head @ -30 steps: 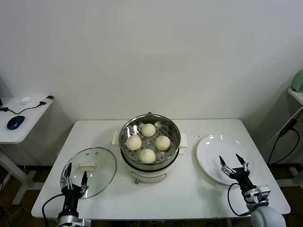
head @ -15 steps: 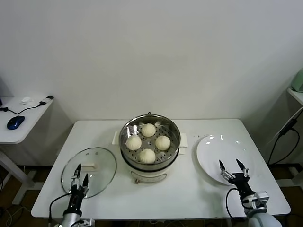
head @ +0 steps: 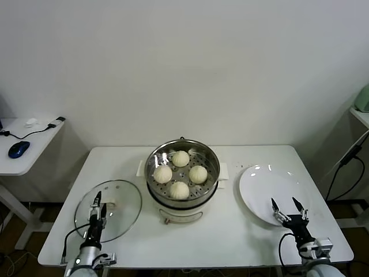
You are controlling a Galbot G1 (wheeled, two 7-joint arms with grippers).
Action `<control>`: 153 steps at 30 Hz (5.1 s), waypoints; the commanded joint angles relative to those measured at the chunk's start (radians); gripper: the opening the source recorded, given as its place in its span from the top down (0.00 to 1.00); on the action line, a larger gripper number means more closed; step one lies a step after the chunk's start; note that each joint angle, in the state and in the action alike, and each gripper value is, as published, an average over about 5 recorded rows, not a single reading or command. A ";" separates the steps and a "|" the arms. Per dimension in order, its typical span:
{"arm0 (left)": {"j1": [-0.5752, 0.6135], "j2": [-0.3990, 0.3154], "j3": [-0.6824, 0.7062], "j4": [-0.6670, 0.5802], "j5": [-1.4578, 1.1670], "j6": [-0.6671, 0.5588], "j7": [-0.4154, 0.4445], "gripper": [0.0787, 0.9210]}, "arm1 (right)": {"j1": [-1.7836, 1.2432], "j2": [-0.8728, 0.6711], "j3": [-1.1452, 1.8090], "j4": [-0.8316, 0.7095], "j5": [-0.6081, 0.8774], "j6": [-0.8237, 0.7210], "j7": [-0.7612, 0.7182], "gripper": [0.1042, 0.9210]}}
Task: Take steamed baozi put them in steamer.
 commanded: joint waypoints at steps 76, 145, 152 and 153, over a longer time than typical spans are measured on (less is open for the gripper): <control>-0.339 -0.196 0.636 -0.509 0.247 0.651 0.679 0.93 | 0.046 0.042 -0.017 -0.063 -0.216 0.029 0.037 0.12; -0.250 -0.121 0.639 -0.569 -0.012 0.506 0.508 0.33 | 0.051 0.044 -0.020 -0.049 -0.182 0.082 0.096 0.12; -0.111 -0.074 0.447 -0.717 -0.539 0.176 0.284 0.13 | 0.051 0.060 -0.024 -0.031 -0.163 0.096 0.089 0.12; -0.097 -0.074 0.409 -0.731 -0.641 0.128 0.246 0.12 | 0.053 0.065 -0.024 -0.031 -0.163 0.100 0.089 0.12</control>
